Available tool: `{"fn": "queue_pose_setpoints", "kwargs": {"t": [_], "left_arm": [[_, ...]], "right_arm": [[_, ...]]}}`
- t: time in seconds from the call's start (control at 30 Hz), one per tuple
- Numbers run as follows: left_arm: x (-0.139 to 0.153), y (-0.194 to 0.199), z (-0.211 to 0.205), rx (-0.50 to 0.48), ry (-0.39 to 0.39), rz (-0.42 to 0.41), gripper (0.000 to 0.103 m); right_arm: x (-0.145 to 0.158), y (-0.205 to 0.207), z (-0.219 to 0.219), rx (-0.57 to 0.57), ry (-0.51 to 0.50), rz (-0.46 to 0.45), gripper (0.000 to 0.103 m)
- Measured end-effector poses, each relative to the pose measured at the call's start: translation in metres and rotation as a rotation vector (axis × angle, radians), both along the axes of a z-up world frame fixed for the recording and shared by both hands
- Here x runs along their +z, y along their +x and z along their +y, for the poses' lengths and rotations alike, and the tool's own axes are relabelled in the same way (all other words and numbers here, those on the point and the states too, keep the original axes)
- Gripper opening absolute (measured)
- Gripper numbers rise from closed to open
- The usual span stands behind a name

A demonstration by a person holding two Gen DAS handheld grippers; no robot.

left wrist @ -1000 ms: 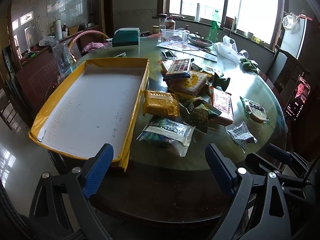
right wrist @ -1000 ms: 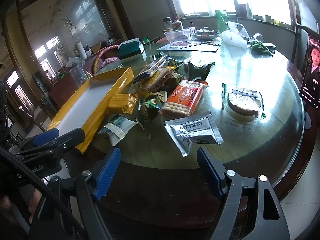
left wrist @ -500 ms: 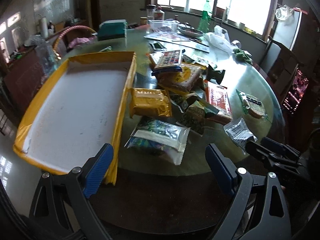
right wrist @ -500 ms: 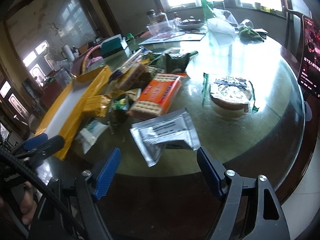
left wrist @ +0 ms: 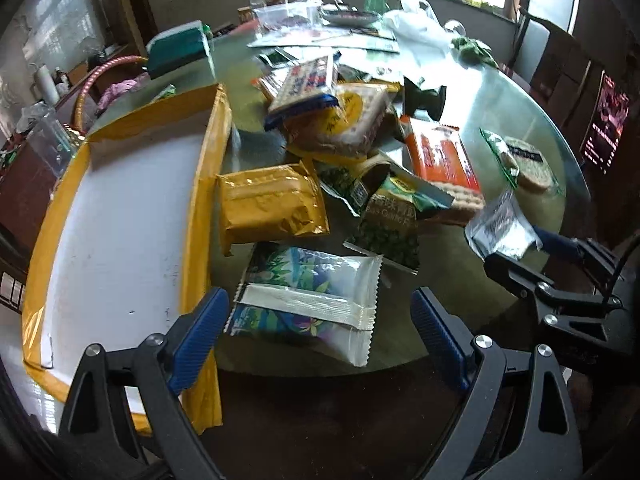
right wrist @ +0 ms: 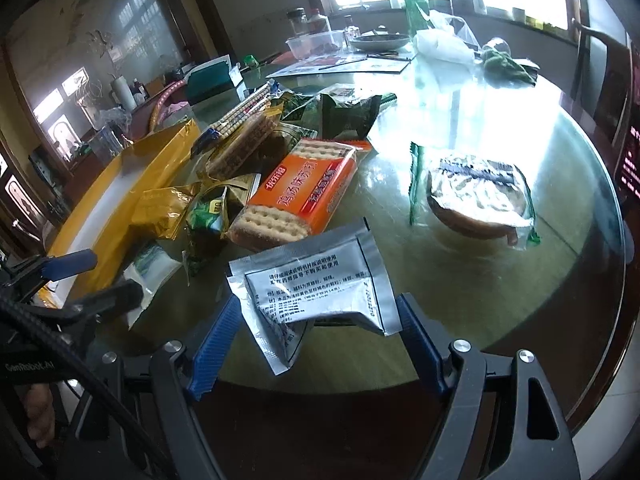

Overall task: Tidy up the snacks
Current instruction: 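Grasp the white-green sachet with the left tool while the right tool grasps the silver sachet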

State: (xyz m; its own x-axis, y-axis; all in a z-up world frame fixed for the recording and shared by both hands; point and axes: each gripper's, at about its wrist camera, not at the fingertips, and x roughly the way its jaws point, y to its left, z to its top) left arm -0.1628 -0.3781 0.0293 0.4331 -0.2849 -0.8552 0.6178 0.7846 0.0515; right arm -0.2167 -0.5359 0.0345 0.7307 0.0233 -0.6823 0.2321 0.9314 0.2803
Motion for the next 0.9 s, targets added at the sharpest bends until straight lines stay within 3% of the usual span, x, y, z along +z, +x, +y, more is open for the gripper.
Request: {"fn": "queue_pose_setpoints", "kwargs": {"t": [0.07, 0.13, 0.4, 0.5, 0.67, 0.9], "left_arm": [[-0.002, 0.003, -0.001, -0.02, 0.001, 0.021, 0.093], [-0.007, 0.006, -0.004, -0.031, 0.033, 0.035, 0.091], [-0.022, 0.019, -0.012, -0.027, 0.084, 0.102, 0.086], [-0.022, 0.016, -0.014, -0.046, 0.09, 0.105, 0.076], [-0.018, -0.001, -0.017, -0.095, 0.059, 0.125, 0.067], [-0.008, -0.007, -0.014, -0.1, -0.013, 0.143, 0.06]], "right_arm": [[0.0, 0.003, 0.003, 0.004, -0.036, 0.004, 0.076], [0.0, 0.005, 0.003, 0.002, -0.072, 0.009, 0.065], [0.001, 0.002, -0.007, 0.03, -0.03, -0.03, 0.051], [0.001, 0.001, -0.006, 0.039, -0.022, -0.035, 0.05], [0.003, 0.001, -0.002, 0.056, -0.018, -0.039, 0.047], [0.012, -0.003, -0.001, 0.052, -0.001, -0.077, 0.047]]}}
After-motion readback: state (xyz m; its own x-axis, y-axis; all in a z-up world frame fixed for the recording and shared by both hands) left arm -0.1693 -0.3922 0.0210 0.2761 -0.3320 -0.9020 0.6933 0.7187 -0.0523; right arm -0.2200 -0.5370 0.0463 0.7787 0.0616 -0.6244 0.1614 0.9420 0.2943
